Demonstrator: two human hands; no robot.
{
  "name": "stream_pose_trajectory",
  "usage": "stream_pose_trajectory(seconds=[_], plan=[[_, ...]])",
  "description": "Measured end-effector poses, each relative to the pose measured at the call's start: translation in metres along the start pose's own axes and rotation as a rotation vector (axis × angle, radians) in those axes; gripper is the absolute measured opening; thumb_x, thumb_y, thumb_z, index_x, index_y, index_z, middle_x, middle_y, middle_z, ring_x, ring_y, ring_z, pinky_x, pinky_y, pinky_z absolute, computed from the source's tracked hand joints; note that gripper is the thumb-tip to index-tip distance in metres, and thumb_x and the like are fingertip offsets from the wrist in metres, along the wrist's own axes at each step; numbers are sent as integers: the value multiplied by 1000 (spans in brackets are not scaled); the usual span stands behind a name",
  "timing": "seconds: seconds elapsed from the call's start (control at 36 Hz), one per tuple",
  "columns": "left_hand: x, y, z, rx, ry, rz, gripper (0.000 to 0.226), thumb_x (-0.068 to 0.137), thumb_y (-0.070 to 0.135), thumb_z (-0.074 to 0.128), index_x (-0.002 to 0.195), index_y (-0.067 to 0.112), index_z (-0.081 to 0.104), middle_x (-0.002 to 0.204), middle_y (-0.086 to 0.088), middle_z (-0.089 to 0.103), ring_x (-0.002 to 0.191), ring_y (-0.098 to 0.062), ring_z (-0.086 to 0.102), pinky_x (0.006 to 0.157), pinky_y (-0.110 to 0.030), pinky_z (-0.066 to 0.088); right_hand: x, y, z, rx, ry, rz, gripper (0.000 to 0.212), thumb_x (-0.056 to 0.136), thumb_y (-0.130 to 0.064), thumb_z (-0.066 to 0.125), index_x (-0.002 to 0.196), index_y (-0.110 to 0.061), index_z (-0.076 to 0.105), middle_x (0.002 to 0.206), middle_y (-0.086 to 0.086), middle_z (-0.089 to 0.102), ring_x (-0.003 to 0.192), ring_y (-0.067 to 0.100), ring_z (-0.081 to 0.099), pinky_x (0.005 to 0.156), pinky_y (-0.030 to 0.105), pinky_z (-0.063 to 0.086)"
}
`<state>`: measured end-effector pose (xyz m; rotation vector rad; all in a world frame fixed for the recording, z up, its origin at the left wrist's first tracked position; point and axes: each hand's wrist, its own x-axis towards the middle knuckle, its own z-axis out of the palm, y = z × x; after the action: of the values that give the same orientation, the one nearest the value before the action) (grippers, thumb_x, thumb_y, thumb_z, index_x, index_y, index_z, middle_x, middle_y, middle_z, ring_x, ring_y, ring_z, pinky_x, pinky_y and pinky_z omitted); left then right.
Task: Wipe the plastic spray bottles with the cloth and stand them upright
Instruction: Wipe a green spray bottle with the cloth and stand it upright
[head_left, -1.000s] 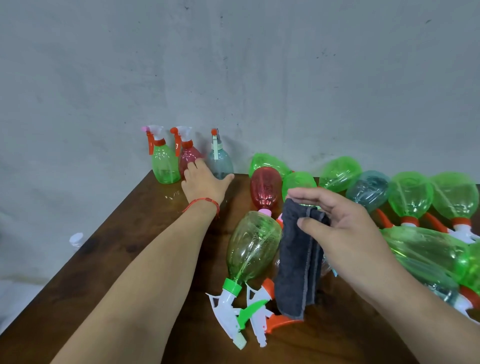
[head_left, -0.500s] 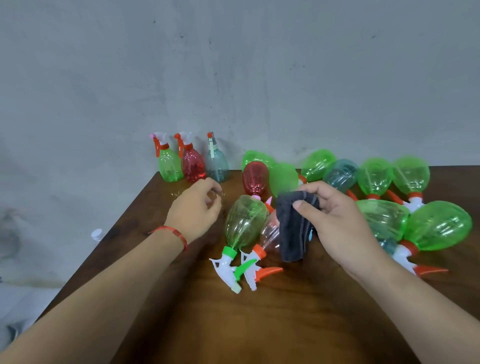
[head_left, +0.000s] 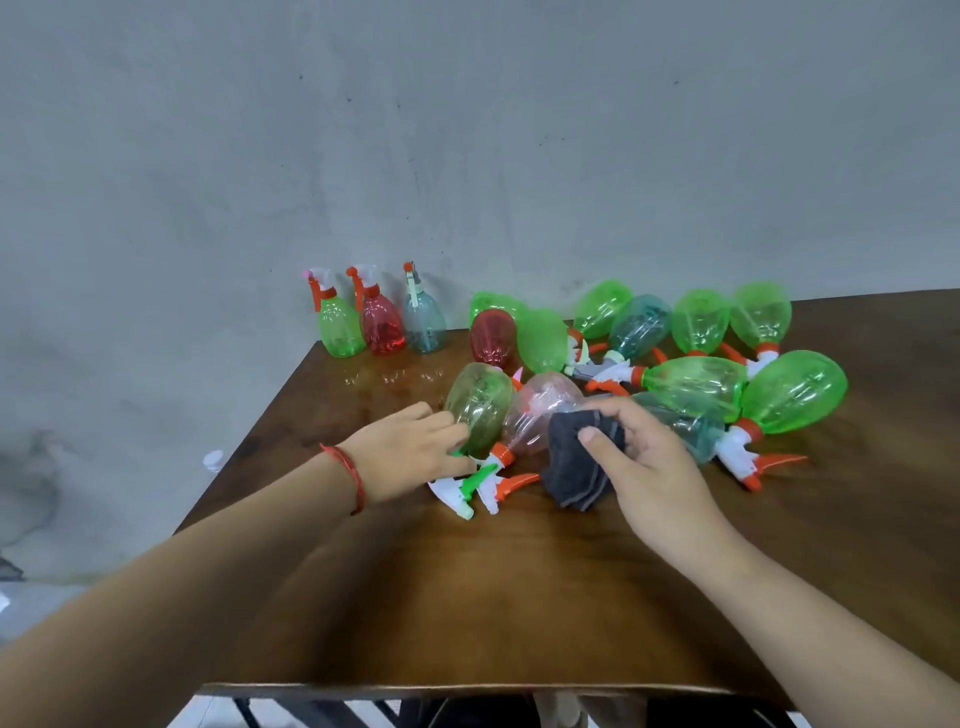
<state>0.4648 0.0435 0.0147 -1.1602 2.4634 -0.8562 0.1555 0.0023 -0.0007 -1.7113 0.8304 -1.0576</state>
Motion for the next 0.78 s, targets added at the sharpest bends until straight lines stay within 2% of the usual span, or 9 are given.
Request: stream_pose_trajectory(seconds=[0.11, 0.22, 0.28, 0.36, 0.42, 0.5, 0.61, 0.69, 0.78], plan=[[5, -4, 6, 31, 7, 14, 49, 71, 5, 85, 111, 30, 71, 102, -1, 57, 88, -22, 56, 74, -36, 51, -5, -1, -6, 37, 17, -3, 25, 108, -15, 61, 116, -36, 71, 105, -9, 78, 101, 11, 74, 101, 53, 56], [4, -7, 4, 45, 71, 42, 45, 77, 6, 80, 114, 29, 71, 102, -1, 59, 87, -24, 57, 76, -36, 52, -3, 4, -17, 17, 16, -17, 21, 107, -19, 63, 115, -36, 71, 104, -1, 77, 103, 23, 72, 102, 57, 53], [5, -12, 0, -1, 169, -7, 36, 84, 12, 77, 116, 28, 72, 102, -2, 61, 86, -24, 59, 76, -38, 54, 2, 6, -22, 36, 6, -15, 21, 107, -18, 63, 117, -34, 71, 106, -1, 77, 105, 21, 72, 102, 51, 55], [12, -20, -11, -238, 348, -220, 20, 98, 28, 65, 113, 25, 76, 109, -4, 61, 88, -27, 60, 75, -42, 55, 11, 3, -26, 105, 9, -16, 22, 106, -10, 61, 116, -26, 72, 106, -7, 78, 103, 11, 72, 90, 28, 55], [16, -23, -21, -468, 372, -425, 21, 98, 26, 73, 119, 25, 77, 114, 1, 59, 98, -24, 56, 85, -41, 52, 18, 2, -27, 156, 3, -1, 21, 106, -7, 61, 113, -23, 72, 103, -9, 78, 99, 6, 72, 81, 17, 52], [22, -22, -32, -823, 366, -717, 33, 96, 31, 79, 129, 30, 74, 117, 11, 55, 110, -17, 53, 98, -29, 46, 26, 5, -27, 168, -5, 2, 21, 106, -6, 62, 112, -24, 72, 102, -10, 78, 97, 4, 72, 80, 14, 51], [33, -19, -26, -969, 360, -956, 38, 93, 41, 81, 126, 22, 74, 114, 11, 60, 104, -5, 59, 92, -12, 41, 36, 9, -27, 168, -18, 7, 20, 106, -7, 61, 111, -23, 72, 99, -12, 78, 94, 1, 71, 79, 12, 49], [40, -17, -15, -1042, 334, -1054, 33, 95, 42, 79, 123, 26, 73, 114, 10, 63, 104, -1, 61, 99, -26, 50, 46, 11, -27, 175, -25, 8, 18, 107, -9, 61, 113, -22, 72, 101, -10, 78, 97, 3, 72, 80, 13, 50], [43, -12, -7, -1143, 348, -1118, 27, 98, 44, 75, 122, 35, 70, 123, 12, 68, 117, -6, 64, 108, -45, 53, 54, 12, -28, 177, -36, -11, 19, 107, -9, 61, 116, -21, 72, 104, -8, 79, 100, 5, 73, 81, 14, 52]])
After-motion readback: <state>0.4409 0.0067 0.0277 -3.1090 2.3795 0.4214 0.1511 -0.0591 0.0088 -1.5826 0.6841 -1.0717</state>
